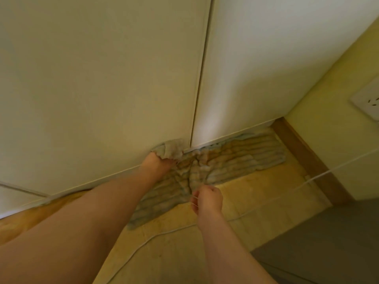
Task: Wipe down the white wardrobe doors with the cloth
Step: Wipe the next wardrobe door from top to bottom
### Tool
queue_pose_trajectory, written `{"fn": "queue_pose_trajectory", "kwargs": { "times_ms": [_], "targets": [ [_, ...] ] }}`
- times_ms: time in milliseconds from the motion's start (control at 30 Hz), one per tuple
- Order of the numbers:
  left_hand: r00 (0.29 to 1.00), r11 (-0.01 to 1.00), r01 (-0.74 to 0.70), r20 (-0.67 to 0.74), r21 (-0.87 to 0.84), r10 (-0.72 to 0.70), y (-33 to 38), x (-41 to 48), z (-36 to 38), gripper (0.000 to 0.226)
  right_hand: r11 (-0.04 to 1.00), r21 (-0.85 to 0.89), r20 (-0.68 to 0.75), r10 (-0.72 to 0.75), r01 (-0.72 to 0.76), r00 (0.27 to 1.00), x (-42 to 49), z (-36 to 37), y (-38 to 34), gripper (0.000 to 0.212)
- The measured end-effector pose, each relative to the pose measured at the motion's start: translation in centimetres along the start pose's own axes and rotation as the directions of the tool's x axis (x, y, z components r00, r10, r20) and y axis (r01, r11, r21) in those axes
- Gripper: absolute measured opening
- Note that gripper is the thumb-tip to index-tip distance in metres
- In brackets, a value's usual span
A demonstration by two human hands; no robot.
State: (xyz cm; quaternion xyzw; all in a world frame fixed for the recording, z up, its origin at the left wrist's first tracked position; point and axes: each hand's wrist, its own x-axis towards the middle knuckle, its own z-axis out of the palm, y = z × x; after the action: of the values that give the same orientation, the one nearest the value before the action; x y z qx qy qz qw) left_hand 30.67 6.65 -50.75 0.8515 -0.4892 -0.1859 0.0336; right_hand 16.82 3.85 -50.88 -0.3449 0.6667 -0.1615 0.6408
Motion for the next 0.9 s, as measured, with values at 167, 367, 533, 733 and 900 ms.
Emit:
{"fn": "queue_pose_trajectory", "kwargs": {
  "times_ms": [167,367,533,733,900],
  "targets": [
    [0.993,0.995,0.101,0.064,0.025,-0.102,-2.4,-1.4,-0.2,0.037,0.999,-0.047,0.101,0.006,-0.001,0.995,-0.9,0.6,-0.6,0.018],
    [0.992,0.987,-0.019,0.124,0.158,-0.001,-7.7,-6.0,-2.3,0.049,0.996,-0.083,0.073,0.016,-0.009,0.997,-1.5,1.3,-0.1,0.018],
    [0.982,0.94,-0.13,0.172,0.316,0.078,-9.1,-8.3,-2.5,0.031,0.981,-0.182,0.149,-0.046,0.073,0.988,-3.6,3.7,0.3,0.011],
    [0.894,0.837,-0.444,0.091,0.321,0.439,-6.7,-9.4,-5.3,0.03,0.986,-0.154,0.205,-0.038,0.071,0.978,-7.7,5.2,-0.6,0.015],
    [0.998,0.988,-0.042,-0.054,-0.149,0.034,-2.8,-11.8,-10.5,0.03,0.958,-0.259,0.29,-0.047,0.125,0.956,-13.2,3.8,-4.8,0.031]
  ]
}}
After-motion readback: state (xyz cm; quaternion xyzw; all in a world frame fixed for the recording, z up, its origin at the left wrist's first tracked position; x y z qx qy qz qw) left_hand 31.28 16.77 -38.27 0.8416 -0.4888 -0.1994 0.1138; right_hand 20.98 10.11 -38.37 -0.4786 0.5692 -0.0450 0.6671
